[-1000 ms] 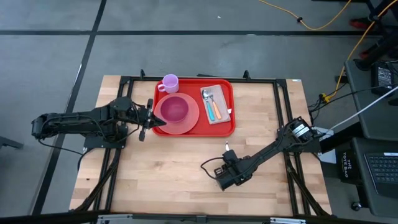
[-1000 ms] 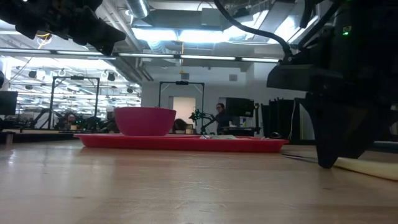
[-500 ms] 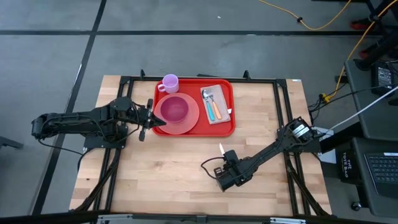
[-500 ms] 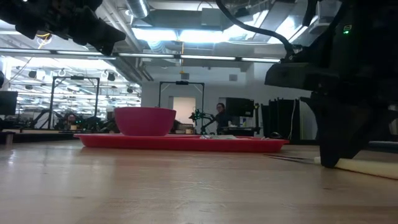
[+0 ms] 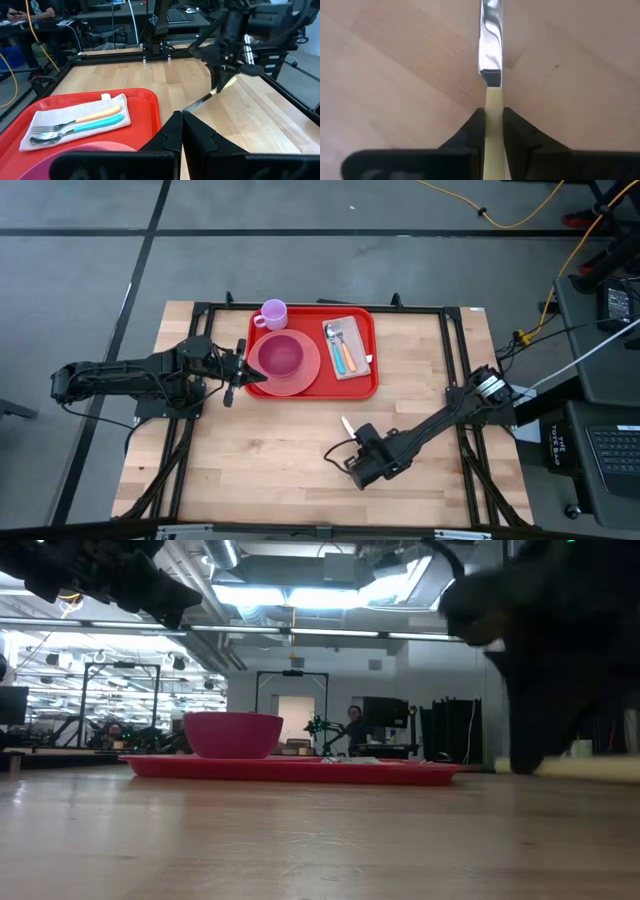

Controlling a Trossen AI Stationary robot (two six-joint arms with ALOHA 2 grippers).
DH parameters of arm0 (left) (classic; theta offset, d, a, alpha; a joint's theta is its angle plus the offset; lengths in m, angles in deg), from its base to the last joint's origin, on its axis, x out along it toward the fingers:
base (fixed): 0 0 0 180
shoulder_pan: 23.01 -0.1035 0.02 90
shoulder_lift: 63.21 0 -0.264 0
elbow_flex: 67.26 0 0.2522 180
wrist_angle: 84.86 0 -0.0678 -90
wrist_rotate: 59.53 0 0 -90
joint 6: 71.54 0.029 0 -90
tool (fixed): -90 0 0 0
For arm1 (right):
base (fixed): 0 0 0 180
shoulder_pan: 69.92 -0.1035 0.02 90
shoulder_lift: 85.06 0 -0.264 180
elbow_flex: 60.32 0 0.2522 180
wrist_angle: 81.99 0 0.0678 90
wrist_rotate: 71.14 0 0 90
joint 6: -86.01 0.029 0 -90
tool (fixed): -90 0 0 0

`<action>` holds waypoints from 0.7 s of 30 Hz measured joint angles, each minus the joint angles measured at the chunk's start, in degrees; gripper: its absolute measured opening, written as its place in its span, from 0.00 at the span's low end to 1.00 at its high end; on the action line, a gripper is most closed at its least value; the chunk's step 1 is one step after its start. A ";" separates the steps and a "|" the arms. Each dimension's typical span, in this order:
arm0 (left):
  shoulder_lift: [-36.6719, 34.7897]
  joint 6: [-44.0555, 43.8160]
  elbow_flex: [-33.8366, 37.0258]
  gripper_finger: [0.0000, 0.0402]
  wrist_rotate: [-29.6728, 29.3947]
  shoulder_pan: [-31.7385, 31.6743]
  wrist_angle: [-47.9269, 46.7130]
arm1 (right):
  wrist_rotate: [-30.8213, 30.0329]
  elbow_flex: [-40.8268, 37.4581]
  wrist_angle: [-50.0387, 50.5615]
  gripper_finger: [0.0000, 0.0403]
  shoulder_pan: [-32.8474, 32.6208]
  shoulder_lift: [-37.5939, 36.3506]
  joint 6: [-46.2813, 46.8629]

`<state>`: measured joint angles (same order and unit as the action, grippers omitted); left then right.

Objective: Set up tray
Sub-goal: Put the yellow knife on top of the white table napkin to the right of the orange fork

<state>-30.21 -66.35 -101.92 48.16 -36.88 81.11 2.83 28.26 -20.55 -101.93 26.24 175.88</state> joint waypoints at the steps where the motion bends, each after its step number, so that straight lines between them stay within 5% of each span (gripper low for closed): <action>1: 0.01 0.00 0.00 0.00 0.00 0.01 -0.02 | 0.04 -0.02 0.24 0.12 0.15 -0.67 -1.71; 13: 0.02 -0.03 -0.02 0.00 -0.01 0.00 0.00 | -5.20 -0.87 -2.61 0.12 2.51 -10.39 -24.99; 21: 0.02 -0.04 -0.02 0.00 -0.02 0.00 0.02 | -8.44 -11.74 -20.22 0.12 4.42 -17.12 -38.44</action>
<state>-30.20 -66.39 -101.95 48.14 -36.88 81.12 -5.61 16.51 -40.77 -97.51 9.13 137.44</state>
